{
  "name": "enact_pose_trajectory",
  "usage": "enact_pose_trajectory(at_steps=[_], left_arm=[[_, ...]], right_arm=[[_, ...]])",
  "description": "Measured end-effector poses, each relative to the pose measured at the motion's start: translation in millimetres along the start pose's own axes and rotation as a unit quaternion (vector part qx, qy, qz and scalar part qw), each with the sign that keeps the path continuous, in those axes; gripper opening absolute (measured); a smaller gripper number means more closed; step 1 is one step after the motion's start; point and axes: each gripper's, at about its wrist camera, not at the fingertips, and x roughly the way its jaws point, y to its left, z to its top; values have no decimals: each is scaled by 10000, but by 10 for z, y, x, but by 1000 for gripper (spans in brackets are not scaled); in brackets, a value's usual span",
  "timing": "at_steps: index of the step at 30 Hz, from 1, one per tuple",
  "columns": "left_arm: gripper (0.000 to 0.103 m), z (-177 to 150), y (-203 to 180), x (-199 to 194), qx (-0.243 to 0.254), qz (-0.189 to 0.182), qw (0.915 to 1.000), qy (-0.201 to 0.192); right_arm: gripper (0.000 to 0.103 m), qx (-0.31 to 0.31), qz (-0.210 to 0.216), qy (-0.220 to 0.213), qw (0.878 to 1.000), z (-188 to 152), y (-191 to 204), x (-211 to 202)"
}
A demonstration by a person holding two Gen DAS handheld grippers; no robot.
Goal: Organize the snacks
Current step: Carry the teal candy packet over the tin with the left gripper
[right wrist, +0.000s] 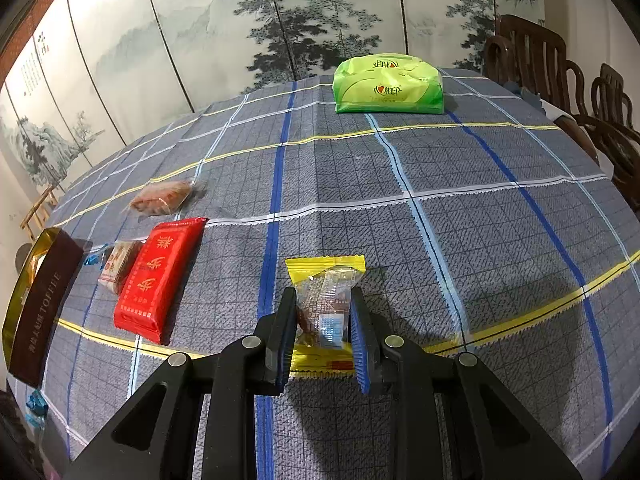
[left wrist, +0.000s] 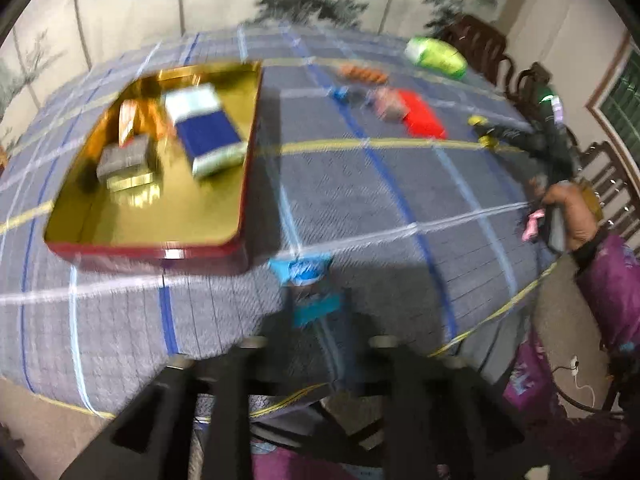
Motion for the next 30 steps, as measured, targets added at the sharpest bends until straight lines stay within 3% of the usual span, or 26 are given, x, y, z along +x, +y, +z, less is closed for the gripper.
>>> enact_pose_trajectory(at_steps=[7,10,13,15,21,25,30], left_arm=[[38,53,89,290,-434,-155,9989,61],[27,64,23,356,-346,-34,9994,62],[23,42,-71,341,-227,216,9995,-62],[23,0,-155,272,-128,336,9992,-199],[23,46,-115,-235,-224,158,9969,-737],[23,196,87,-547,-396,179,9937,-1030],[23,364,381,-645,-689,361,9903,-1155]], right_arm=[[26,31,33,-3,10000,-2,-10,-2],[26,84,95,-8,9999,1,-17,-1],[26,93,103,-8,9999,3,-9,1],[26,85,91,-7,9999,2,-11,2],[26,-4,-22,6,10000,9,21,20],[26,-62,-94,12,9999,12,50,23],[26,-62,-96,12,9999,12,60,27]])
